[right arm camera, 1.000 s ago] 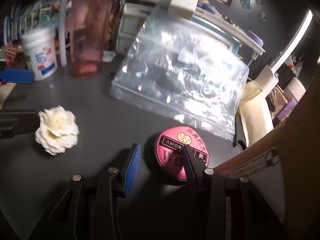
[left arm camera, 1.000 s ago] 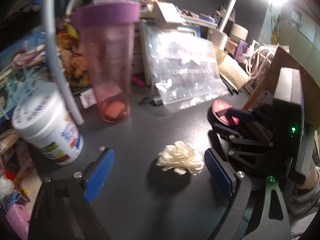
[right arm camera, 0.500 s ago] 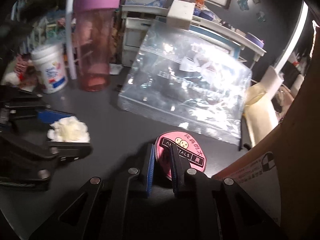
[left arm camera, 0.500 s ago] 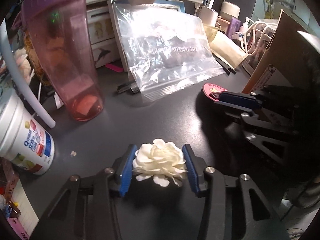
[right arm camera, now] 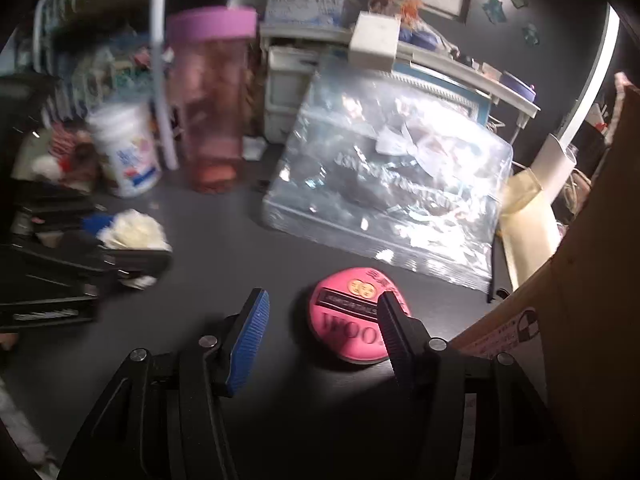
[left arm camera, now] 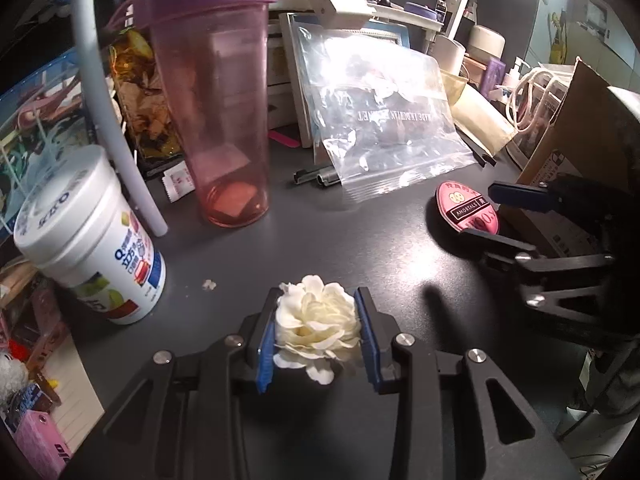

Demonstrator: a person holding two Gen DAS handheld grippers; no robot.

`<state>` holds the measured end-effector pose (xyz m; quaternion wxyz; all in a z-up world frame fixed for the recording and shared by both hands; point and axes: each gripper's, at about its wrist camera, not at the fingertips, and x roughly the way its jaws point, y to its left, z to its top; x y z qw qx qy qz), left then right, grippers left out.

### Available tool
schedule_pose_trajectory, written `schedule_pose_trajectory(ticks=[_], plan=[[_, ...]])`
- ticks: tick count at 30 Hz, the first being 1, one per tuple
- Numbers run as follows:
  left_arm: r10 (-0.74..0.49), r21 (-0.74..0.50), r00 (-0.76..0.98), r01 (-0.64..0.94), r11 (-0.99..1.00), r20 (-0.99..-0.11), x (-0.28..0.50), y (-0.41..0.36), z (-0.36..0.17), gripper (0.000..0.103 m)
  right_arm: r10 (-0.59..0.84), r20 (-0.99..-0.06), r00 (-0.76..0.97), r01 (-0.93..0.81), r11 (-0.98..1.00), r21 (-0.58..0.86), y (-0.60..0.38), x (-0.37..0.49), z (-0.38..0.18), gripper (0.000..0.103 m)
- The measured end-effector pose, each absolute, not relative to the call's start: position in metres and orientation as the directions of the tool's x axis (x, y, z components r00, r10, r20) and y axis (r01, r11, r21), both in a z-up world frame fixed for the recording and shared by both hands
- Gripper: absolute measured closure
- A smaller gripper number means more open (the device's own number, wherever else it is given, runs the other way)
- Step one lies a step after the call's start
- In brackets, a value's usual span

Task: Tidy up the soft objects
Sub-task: 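Grasp the pink round WOO badge with the right gripper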

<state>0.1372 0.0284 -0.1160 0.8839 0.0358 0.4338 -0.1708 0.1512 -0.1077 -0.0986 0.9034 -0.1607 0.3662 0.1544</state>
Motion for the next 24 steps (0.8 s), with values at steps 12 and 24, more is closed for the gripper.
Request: schedule_pose_trajectory(ticks=[12, 24], plan=[[-0.303, -0.107, 0.57, 0.351, 0.93, -0.764, 0.133, 0.027, -0.114, 0.071, 0.094, -0.702, 0.706, -0.385, 0.883, -0.269, -0.108, 0.157, -0.117, 0.09], [-0.305, -0.117, 0.595, 0.334, 0.935, -0.743, 0.127, 0.035, -0.106, 0.071, 0.329, -0.735, 0.593, -0.566, 0.82, -0.09, -0.094, 0.132, -0.099, 0.092]])
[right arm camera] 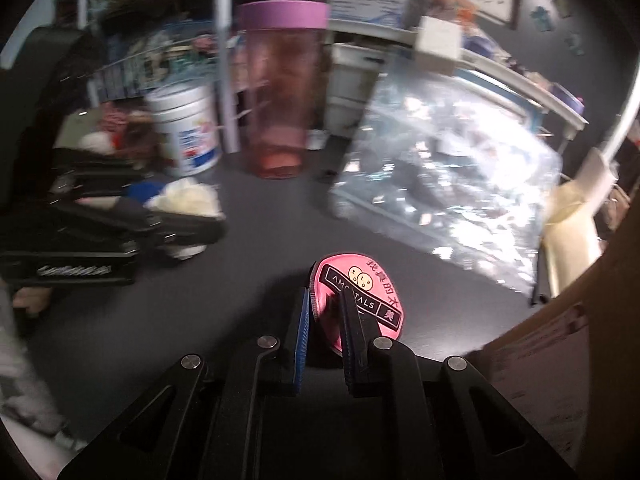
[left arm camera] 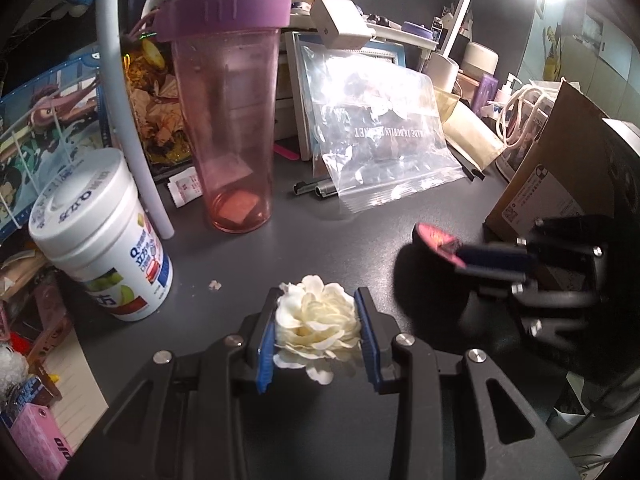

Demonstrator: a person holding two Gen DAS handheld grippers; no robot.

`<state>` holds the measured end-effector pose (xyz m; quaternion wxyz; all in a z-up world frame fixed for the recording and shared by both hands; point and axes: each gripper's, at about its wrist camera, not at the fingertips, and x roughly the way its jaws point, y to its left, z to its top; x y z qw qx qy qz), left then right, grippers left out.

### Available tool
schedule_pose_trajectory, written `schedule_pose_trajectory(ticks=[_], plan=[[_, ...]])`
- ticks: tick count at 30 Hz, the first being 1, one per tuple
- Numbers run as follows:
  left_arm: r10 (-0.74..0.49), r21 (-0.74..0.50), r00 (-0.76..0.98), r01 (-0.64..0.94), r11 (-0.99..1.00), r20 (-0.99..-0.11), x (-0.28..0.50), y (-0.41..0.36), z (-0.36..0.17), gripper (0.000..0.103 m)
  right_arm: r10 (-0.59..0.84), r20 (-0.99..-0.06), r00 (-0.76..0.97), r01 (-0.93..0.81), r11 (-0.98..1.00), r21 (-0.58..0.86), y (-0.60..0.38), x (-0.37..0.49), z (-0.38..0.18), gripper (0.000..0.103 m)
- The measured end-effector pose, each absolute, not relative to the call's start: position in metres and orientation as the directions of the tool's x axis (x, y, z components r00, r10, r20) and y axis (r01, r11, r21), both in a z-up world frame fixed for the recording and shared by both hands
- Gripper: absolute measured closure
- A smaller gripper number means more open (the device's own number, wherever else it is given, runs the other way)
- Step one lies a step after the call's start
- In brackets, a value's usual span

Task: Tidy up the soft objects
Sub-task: 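Grasp the pink round WOO badge with the right gripper, then carry the flower and badge into the box and open both grippers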

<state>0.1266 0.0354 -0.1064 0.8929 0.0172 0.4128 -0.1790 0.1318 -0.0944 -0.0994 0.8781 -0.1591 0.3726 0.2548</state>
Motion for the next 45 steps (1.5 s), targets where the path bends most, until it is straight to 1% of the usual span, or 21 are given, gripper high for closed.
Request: schedule_pose_trajectory(ticks=[3, 5, 7, 8, 10, 15, 17, 19, 20, 21, 24, 27, 33, 37, 41, 45], plan=[[-0.304, -0.117, 0.596, 0.332, 0.936, -0.743, 0.127, 0.036, -0.106, 0.071, 0.328, -0.739, 0.588, -0.575, 0.813, -0.097, -0.09, 0.125, -0.1, 0.088], [-0.302, -0.117, 0.596, 0.329, 0.937, -0.744, 0.127, 0.036, -0.107, 0.071, 0.342, -0.735, 0.585, -0.58, 0.81, -0.085, -0.093, 0.126, -0.099, 0.079], [-0.303, -0.119, 0.595, 0.328, 0.937, -0.745, 0.127, 0.037, -0.107, 0.071, 0.327, -0.722, 0.61, -0.562, 0.82, -0.104, -0.095, 0.126, -0.098, 0.05], [-0.302, -0.119, 0.595, 0.327, 0.937, -0.745, 0.127, 0.037, -0.108, 0.071, 0.317, -0.72, 0.617, -0.552, 0.827, -0.109, -0.096, 0.127, -0.098, 0.045], [-0.302, -0.119, 0.594, 0.327, 0.938, -0.745, 0.127, 0.038, -0.108, 0.071, 0.304, -0.73, 0.612, -0.535, 0.839, -0.099, -0.098, 0.133, -0.102, 0.039], [-0.305, -0.125, 0.594, 0.325, 0.937, -0.744, 0.126, 0.039, -0.108, 0.071, 0.288, -0.772, 0.567, -0.514, 0.856, -0.058, -0.1, 0.149, -0.118, 0.027], [-0.305, -0.125, 0.593, 0.325, 0.938, -0.745, 0.126, 0.039, -0.108, 0.071, 0.278, -0.779, 0.561, -0.506, 0.861, -0.057, -0.099, 0.154, -0.124, 0.027], [-0.303, -0.125, 0.593, 0.322, 0.939, -0.746, 0.125, 0.039, -0.108, 0.071, 0.289, -0.768, 0.571, -0.5, 0.865, -0.047, -0.099, 0.155, -0.125, 0.028], [-0.301, -0.125, 0.593, 0.319, 0.939, -0.747, 0.125, 0.039, -0.108, 0.071, 0.286, -0.769, 0.571, -0.495, 0.868, -0.045, -0.1, 0.156, -0.126, 0.031], [-0.3, -0.125, 0.594, 0.317, 0.94, -0.746, 0.124, 0.04, -0.107, 0.071, 0.296, -0.766, 0.57, -0.497, 0.867, -0.034, -0.101, 0.156, -0.125, 0.039], [-0.298, -0.125, 0.603, 0.311, 0.942, -0.74, 0.119, 0.041, -0.101, 0.071, 0.3, -0.763, 0.573, -0.51, 0.859, -0.045, -0.099, 0.15, -0.122, 0.045], [-0.302, -0.125, 0.618, 0.313, 0.942, -0.726, 0.11, 0.04, -0.088, 0.071, 0.332, -0.739, 0.587, -0.532, 0.845, -0.043, -0.096, 0.137, -0.112, 0.045], [-0.301, -0.103, 0.682, 0.316, 0.943, -0.666, 0.078, 0.035, -0.045, 0.071, 0.435, -0.633, 0.641, -0.594, 0.803, -0.05, -0.093, 0.089, -0.064, 0.045], [-0.301, -0.085, 0.726, 0.319, 0.944, -0.618, 0.058, 0.027, -0.015, 0.071, 0.473, -0.555, 0.684, -0.603, 0.795, -0.065, -0.103, 0.061, -0.034, 0.045], [-0.37, -0.101, 0.737, 0.383, 0.918, -0.565, 0.043, 0.005, 0.017, 0.071, 0.485, -0.473, 0.736, -0.587, 0.804, -0.088, -0.125, 0.036, -0.005, 0.045], [-0.407, -0.078, 0.749, 0.433, 0.898, -0.523, 0.037, -0.025, 0.045, 0.071, 0.468, -0.391, 0.793, -0.544, 0.832, -0.108, -0.162, 0.018, 0.022, 0.045]])
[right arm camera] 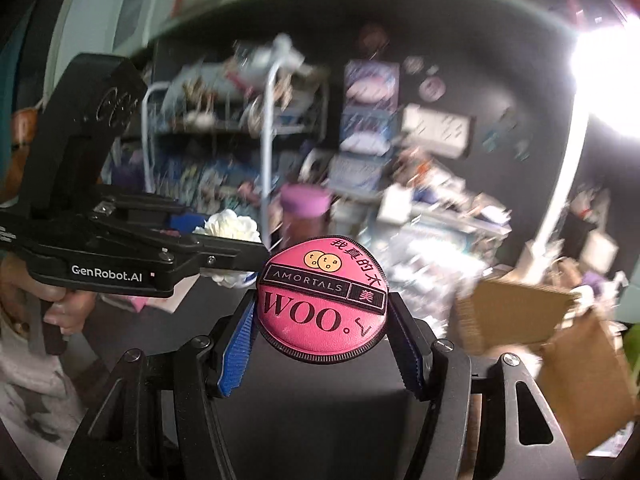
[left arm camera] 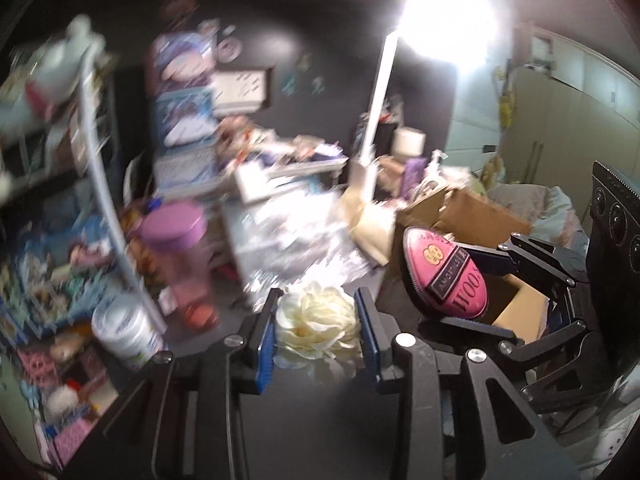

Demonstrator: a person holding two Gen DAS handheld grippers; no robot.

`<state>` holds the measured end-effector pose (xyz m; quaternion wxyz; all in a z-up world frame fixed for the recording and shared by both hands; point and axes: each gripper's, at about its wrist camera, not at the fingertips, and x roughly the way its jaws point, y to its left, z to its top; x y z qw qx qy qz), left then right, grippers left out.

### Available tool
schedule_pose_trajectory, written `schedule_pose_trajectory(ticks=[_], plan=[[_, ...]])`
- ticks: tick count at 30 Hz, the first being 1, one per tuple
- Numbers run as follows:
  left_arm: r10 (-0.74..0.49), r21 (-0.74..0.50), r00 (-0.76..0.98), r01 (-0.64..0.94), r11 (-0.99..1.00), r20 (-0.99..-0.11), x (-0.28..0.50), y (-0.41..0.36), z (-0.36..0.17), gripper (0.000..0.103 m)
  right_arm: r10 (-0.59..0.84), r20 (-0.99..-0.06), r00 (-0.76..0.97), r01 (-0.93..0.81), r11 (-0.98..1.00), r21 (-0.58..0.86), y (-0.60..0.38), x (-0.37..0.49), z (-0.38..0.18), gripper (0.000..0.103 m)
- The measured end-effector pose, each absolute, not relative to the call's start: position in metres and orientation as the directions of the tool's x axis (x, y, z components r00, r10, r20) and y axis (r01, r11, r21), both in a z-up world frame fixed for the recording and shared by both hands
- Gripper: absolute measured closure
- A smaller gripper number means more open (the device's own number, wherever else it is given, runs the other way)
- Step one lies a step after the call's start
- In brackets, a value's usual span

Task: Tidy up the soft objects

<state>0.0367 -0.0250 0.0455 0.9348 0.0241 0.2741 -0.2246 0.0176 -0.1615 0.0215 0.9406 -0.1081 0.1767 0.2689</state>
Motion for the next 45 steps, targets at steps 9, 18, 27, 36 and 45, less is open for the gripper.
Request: schedule_pose_trajectory(ticks=[9, 18, 27, 36, 45], plan=[[-0.539, -0.06, 0.685, 0.591, 0.805, -0.49, 0.06, -0.124, 0.08, 0.071, 0.313, -0.311, 0.897, -0.358, 0.929, -0.096, -0.266, 0.011, 0.043, 0.044], [-0.552, -0.035, 0.595, 0.661, 0.75, -0.584, 0.09, -0.211, 0.062, 0.07, 0.263, -0.431, 0.863, -0.336, 0.936, -0.102, -0.317, 0.038, 0.002, 0.038], [-0.496, -0.016, 0.588, 0.635, 0.773, -0.64, 0.102, -0.227, 0.045, 0.054, 0.315, -0.45, 0.836, -0.389, 0.918, -0.08, -0.325, 0.045, -0.012, 0.03], [-0.474, -0.024, 0.631, 0.586, 0.81, -0.614, 0.1, -0.206, 0.048, 0.02, 0.324, -0.451, 0.831, -0.398, 0.914, -0.077, -0.321, 0.047, -0.013, 0.03], [-0.375, -0.008, 0.781, 0.429, 0.903, -0.5, 0.067, -0.153, 0.064, 0.001, 0.376, -0.382, 0.844, -0.446, 0.888, -0.112, -0.31, 0.042, 0.003, 0.016]])
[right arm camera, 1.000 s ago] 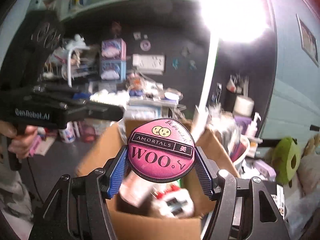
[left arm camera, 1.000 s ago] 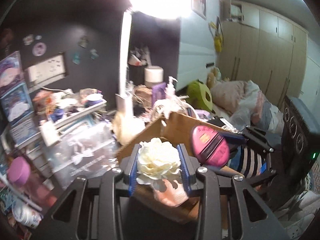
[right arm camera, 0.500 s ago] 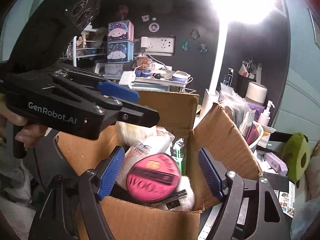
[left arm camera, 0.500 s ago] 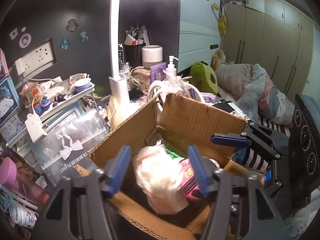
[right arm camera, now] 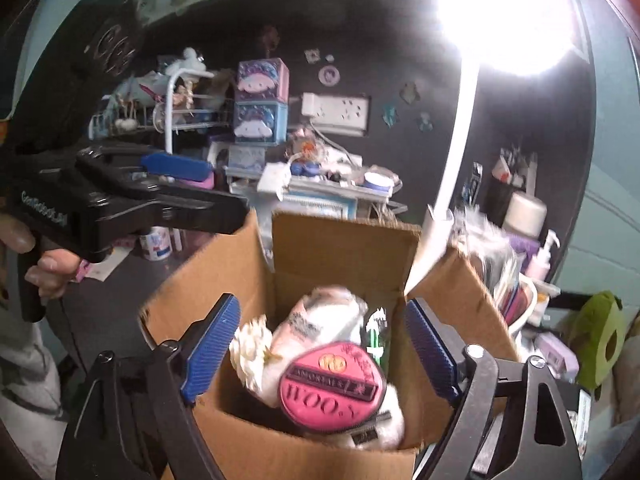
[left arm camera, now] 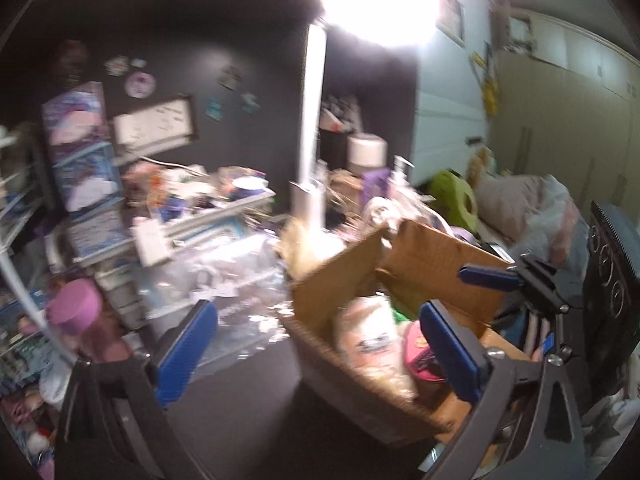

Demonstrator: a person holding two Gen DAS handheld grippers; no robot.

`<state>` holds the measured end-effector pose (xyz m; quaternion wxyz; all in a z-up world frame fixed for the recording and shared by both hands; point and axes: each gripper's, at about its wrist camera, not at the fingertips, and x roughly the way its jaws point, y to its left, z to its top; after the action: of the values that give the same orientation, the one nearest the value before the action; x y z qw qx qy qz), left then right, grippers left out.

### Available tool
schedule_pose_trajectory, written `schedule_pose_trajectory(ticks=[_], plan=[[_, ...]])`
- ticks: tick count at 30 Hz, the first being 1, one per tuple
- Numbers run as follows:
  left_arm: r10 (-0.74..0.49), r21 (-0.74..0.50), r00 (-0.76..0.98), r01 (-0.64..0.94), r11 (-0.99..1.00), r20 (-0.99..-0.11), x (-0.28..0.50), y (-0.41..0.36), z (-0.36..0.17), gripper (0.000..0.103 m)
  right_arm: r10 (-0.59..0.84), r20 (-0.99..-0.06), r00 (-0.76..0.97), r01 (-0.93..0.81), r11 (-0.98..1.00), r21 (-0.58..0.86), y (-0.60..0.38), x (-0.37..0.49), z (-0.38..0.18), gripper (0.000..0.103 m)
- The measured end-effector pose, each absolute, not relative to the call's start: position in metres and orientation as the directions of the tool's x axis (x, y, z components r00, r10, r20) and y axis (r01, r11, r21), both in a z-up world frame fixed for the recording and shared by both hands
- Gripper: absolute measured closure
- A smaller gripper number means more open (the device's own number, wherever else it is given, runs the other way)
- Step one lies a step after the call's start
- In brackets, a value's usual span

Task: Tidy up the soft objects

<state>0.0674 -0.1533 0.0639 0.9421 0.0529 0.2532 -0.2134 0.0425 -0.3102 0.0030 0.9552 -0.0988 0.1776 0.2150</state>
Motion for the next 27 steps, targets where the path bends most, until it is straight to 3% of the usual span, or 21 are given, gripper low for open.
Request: schedule_pose_trajectory(ticks=[12, 17, 27], plan=[[-0.114, -0.023, 0.893, 0.116, 0.993, -0.435, 0.036, -0.083, 0.05, 0.001, 0.518, -0.239, 0.821, -0.552, 0.828, -0.1, -0.299, 0.034, 0.018, 0.0], [-0.078, -0.035, 0.897, 0.069, 0.997, -0.435, 0.031, -0.068, 0.043, 0.001, 0.557, -0.231, 0.798, -0.579, 0.815, -0.034, -0.295, 0.039, 0.013, 0.0], [-0.052, -0.03, 0.905, 0.044, 0.999, -0.421, 0.025, -0.064, 0.042, 0.001, 0.547, -0.221, 0.808, -0.568, 0.822, -0.04, -0.293, 0.036, 0.014, 0.0]])
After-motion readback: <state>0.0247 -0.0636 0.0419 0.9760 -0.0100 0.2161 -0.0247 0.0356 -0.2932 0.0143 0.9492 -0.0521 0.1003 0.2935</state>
